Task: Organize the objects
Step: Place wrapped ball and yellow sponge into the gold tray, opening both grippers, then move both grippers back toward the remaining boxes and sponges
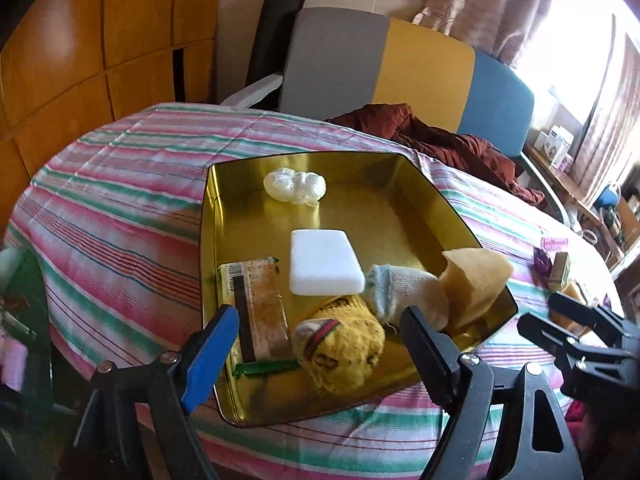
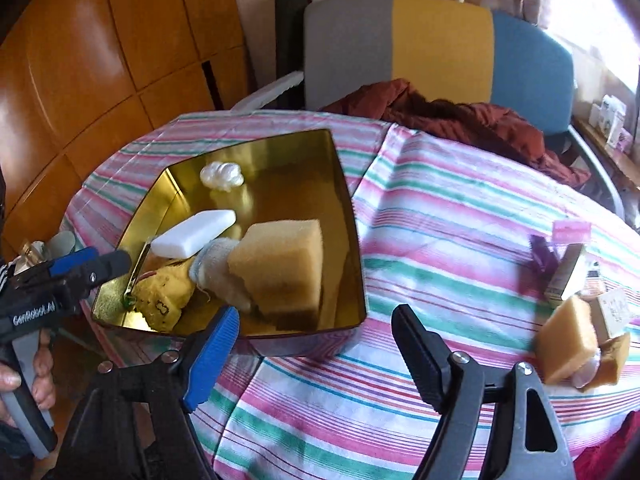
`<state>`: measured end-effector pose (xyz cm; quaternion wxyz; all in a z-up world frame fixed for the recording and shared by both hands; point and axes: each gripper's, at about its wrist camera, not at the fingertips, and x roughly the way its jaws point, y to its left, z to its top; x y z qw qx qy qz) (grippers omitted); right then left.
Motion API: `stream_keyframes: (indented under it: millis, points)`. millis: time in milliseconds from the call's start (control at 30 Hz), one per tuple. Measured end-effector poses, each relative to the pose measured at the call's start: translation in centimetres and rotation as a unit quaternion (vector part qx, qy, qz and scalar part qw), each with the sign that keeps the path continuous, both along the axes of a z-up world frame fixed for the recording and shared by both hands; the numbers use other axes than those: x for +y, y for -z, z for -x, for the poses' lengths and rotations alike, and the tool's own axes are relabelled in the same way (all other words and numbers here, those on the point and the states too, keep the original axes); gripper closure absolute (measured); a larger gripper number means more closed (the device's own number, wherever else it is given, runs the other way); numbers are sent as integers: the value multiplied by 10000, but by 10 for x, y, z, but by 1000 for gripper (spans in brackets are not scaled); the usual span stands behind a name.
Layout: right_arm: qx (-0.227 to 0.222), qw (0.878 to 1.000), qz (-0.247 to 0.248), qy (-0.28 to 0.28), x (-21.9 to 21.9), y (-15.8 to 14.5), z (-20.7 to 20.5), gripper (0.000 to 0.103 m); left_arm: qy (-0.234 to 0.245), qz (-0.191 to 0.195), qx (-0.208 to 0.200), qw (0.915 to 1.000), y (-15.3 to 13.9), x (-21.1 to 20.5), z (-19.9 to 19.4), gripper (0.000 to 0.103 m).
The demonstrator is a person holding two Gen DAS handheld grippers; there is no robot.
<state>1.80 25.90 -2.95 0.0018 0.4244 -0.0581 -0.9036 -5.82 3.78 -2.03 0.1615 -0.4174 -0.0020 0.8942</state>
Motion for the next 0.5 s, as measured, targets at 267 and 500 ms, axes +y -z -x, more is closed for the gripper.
stream_keyframes:
  millis: [267, 500]
  points:
    - [81, 9998, -102, 180, 8, -3, -9, 23, 141, 191, 243, 9994, -11, 15, -17, 16]
    - [46, 9988, -228, 434, 25, -4, -17, 23, 377, 227, 379, 9983, -22, 30, -28, 16]
